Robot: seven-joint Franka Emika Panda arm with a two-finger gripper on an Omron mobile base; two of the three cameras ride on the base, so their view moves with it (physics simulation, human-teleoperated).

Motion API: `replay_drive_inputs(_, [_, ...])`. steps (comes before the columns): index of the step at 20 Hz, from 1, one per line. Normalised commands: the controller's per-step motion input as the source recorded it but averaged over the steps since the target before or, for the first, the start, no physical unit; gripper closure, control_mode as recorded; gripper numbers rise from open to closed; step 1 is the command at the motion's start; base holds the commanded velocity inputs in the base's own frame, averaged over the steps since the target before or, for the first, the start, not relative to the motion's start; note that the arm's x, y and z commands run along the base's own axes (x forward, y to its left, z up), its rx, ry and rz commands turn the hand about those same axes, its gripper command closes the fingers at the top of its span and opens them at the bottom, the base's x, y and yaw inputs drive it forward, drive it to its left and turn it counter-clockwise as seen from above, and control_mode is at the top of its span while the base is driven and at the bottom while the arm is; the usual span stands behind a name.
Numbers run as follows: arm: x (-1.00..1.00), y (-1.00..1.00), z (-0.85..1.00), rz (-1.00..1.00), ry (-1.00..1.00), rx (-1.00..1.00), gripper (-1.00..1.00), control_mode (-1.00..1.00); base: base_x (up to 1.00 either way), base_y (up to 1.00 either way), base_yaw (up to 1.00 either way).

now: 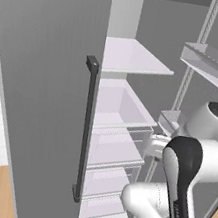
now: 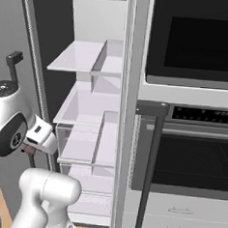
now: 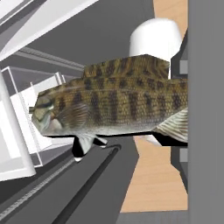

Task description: Place one lemon wedge and one fish in each tupperware on the nearby counter, to pack two identical lunches.

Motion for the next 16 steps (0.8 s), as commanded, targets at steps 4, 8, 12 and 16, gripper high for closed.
replay_drive_inputs(4, [-0.49, 0.0, 0.0, -0.04, 0.01, 0.0, 1.0, -1.0, 0.0, 0.0, 0.0])
replay_drive_inputs(8, [0.0, 0.0, 0.0, 0.0, 0.0, 0.0, 1.0, 1.0, -0.83, 0.0, -0.07])
replay_drive_inputs(12, [0.0, 0.0, 0.0, 0.0, 0.0, 0.0, 1.0, 1.0, -1.0, 0.0, -0.18])
replay_drive_inputs(16, [0.0, 0.0, 0.0, 0.0, 0.0, 0.0, 1.0, 1.0, -1.0, -0.24, -0.27])
